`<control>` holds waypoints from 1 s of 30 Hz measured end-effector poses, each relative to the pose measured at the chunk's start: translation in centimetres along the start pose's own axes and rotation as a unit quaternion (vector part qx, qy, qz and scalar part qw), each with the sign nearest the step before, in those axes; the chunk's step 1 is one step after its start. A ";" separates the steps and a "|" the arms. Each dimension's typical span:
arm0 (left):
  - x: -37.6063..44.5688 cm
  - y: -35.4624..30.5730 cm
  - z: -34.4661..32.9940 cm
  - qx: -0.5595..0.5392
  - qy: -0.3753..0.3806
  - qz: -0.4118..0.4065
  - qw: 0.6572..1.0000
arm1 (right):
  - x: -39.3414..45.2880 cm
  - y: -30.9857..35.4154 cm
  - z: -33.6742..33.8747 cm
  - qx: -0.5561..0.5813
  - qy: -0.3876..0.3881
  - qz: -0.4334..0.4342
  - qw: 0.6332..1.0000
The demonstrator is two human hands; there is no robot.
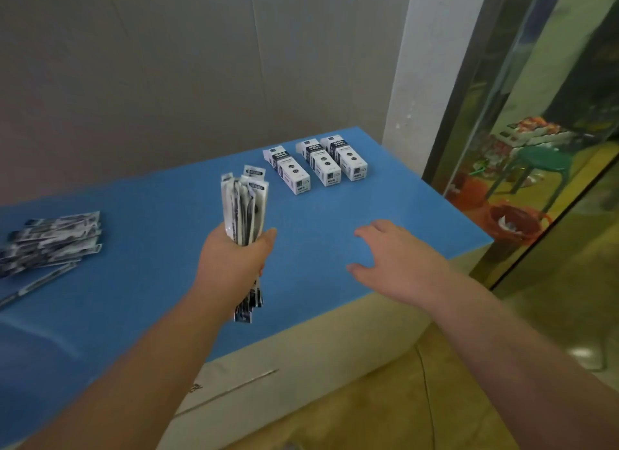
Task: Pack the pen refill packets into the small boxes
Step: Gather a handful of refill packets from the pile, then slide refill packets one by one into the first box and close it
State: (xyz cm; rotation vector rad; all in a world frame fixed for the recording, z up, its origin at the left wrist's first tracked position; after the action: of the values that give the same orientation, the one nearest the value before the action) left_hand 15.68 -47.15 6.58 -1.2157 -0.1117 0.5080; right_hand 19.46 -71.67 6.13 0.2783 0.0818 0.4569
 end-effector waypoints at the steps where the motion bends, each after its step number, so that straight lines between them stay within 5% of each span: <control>1: 0.6 -0.4 -0.4 0.000 0.000 -0.002 1.000 | 0.8 -0.6 0.4 -0.006 0.000 0.001 1.000; 18: 11.8 -6.6 -14.3 0.096 0.103 -0.052 0.989 | 9.8 -13.0 2.8 -0.032 0.036 -0.032 0.998; 25: 13.1 -4.7 -19.1 0.309 0.104 -0.041 0.944 | 13.8 -16.4 2.7 -0.014 0.073 0.031 0.997; 30: 14.0 -2.6 -23.0 0.481 0.129 -0.046 0.866 | 15.8 -18.9 1.3 -0.003 0.106 0.074 0.992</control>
State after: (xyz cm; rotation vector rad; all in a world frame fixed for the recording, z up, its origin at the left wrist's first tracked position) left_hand 36.87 -61.73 -1.86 -0.2775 0.2928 0.2427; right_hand 41.84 -81.21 1.79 0.2299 0.2675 0.6340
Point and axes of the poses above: each hand's wrist, its own x-axis towards the middle knuckle, its own z-axis out of the back of the hand, y = z × x, the point moved 10 cm from there along x, towards the middle knuckle, and after that the axes turned 10 degrees about z, right-handed, at the moved point
